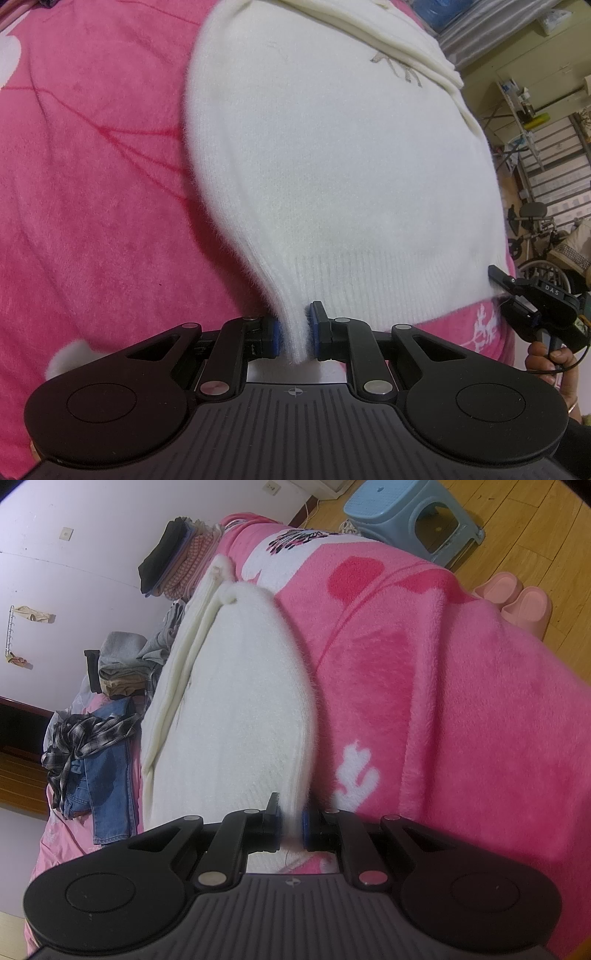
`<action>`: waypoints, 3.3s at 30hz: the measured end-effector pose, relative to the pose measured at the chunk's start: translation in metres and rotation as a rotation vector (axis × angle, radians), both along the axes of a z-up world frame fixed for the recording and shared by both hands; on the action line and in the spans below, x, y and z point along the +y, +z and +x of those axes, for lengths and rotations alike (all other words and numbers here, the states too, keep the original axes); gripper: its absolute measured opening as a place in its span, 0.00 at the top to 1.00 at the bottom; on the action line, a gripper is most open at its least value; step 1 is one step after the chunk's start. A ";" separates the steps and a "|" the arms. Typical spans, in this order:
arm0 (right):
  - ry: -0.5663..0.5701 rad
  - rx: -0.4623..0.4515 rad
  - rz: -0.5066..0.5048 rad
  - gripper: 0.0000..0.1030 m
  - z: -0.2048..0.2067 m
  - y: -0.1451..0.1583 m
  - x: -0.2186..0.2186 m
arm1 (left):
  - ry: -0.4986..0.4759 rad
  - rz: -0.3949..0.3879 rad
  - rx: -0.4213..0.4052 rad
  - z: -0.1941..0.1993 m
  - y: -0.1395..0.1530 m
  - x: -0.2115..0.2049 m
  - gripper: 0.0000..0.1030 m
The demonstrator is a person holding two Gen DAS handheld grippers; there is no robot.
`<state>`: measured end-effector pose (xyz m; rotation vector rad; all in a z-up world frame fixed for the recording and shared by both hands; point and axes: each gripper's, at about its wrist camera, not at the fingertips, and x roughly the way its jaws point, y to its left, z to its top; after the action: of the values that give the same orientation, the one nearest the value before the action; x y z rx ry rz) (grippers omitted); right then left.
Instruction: Fold clothes
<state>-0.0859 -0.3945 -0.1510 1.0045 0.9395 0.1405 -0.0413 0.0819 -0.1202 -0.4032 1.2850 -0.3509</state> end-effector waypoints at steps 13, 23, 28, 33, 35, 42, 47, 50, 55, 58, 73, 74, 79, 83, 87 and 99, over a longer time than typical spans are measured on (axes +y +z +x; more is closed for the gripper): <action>0.021 -0.018 -0.050 0.92 0.000 0.006 0.004 | -0.050 0.016 -0.045 -0.003 0.005 -0.004 0.92; 0.064 -0.061 -0.114 0.93 0.008 0.043 0.000 | -0.003 -0.146 -0.193 0.009 0.043 0.018 0.95; 0.133 -0.114 -0.171 0.93 0.036 0.086 0.000 | 0.019 -0.202 -0.258 0.035 0.073 0.033 0.95; 0.221 -0.153 -0.241 0.93 0.088 0.135 0.010 | 0.045 -0.212 -0.294 0.073 0.097 0.041 0.95; 0.258 -0.167 -0.282 0.93 0.114 0.153 0.018 | 0.062 -0.205 -0.316 0.094 0.106 0.043 0.95; 0.302 -0.216 -0.394 0.93 0.218 0.190 0.044 | 0.150 -0.190 -0.392 0.173 0.116 0.048 0.95; 0.250 -0.275 -0.400 0.93 0.274 0.182 0.051 | 0.203 -0.178 -0.451 0.221 0.119 0.046 0.95; 0.218 -0.298 -0.376 0.93 0.301 0.172 0.051 | 0.248 -0.171 -0.460 0.242 0.111 0.046 0.95; 0.175 -0.332 -0.336 0.93 0.346 0.153 0.052 | 0.320 -0.159 -0.456 0.279 0.097 0.046 0.95; 0.153 -0.336 -0.315 0.93 0.367 0.143 0.051 | 0.340 -0.162 -0.458 0.299 0.093 0.047 0.95; 0.080 -0.264 -0.258 0.93 0.447 0.074 0.050 | 0.374 -0.206 -0.395 0.380 0.028 0.053 0.95; 0.076 -0.248 -0.237 0.93 0.452 0.069 0.048 | 0.371 -0.221 -0.388 0.383 0.022 0.054 0.94; 0.031 -0.152 -0.034 0.90 0.465 0.036 0.027 | 0.447 -0.363 -0.283 0.391 -0.001 0.076 0.83; -0.017 -0.145 0.118 0.76 0.463 0.020 0.012 | 0.571 -0.498 -0.234 0.390 -0.013 0.095 0.68; -0.079 -0.152 0.186 0.61 0.457 0.016 0.003 | 0.625 -0.501 -0.235 0.384 -0.010 0.102 0.66; -0.128 -0.263 0.303 0.59 0.390 0.054 -0.027 | 0.486 -0.478 -0.322 0.330 0.062 0.102 0.65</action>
<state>0.3037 -0.4217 -0.0974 1.2876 0.6216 0.3068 0.2886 0.1837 -0.0580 -1.0008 0.7455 -0.2908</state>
